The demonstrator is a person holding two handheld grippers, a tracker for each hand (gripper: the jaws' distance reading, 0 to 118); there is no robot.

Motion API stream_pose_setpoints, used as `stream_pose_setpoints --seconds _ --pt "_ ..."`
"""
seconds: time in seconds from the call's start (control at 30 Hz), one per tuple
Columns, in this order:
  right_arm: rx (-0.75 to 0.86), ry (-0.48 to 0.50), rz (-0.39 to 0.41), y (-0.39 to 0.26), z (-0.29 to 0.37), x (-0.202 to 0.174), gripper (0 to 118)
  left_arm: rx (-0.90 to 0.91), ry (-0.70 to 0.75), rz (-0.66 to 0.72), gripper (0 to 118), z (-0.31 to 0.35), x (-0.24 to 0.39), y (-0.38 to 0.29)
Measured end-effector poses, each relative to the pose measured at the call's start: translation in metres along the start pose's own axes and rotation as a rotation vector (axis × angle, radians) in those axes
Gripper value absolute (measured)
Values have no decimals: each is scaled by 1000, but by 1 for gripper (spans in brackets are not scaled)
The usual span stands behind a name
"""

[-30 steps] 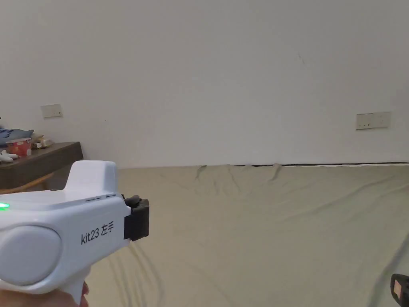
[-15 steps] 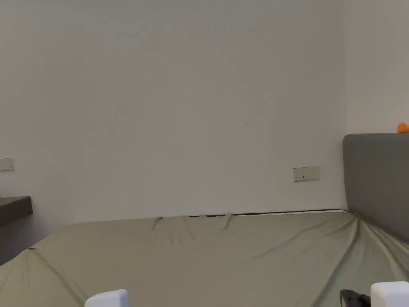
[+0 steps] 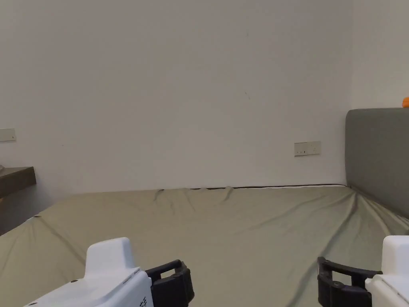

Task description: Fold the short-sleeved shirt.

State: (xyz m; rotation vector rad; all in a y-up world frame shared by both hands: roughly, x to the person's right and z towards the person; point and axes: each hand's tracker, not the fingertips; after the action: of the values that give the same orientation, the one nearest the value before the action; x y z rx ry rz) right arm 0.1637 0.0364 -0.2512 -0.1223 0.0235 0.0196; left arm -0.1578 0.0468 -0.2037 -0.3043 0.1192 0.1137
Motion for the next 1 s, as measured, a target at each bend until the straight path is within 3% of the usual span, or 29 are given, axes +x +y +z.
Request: stream_pose_setpoints --seconds 0.03,0.07,0.1,0.13,0.17,0.3,0.5,0.6,0.67,0.7,0.77,0.8,0.93,1.0 --pt "19 50 -17 3 14 -4 118 18 -4 -47 115 0 3 0" --pt "69 31 55 8 13 -3 118 42 -32 -73 115 -2 1 -2" --pt "1 63 -20 6 12 -4 118 47 -55 -78 115 -2 1 -3" --pt "70 45 69 -1 4 -6 118 12 -67 -68 115 -1 1 0" --pt "83 43 88 -4 1 -6 118 -18 -84 -55 115 0 2 3" --pt "54 123 -16 -3 2 0 118 23 -112 -23 115 2 -4 3" --pt "31 65 -56 3 4 -7 118 39 -85 -1 115 4 -10 3" --pt "46 -23 16 7 10 -19 118 32 -66 -1 115 2 -11 2" --pt "185 -32 153 10 12 -24 118 30 -41 -13 115 0 -10 3" --pt "122 -13 87 7 12 -23 118 24 -35 -18 115 0 -9 4" --pt "136 17 82 9 13 -23 118 27 -34 -36 115 1 -8 6" --pt "108 42 21 9 12 -21 118 34 -43 -43 115 2 -8 7" --pt "98 20 -32 11 10 -17 118 58 -66 -51 115 6 -8 7" --pt "157 -10 8 14 10 -18 118 59 -98 -53 116 5 -10 5"
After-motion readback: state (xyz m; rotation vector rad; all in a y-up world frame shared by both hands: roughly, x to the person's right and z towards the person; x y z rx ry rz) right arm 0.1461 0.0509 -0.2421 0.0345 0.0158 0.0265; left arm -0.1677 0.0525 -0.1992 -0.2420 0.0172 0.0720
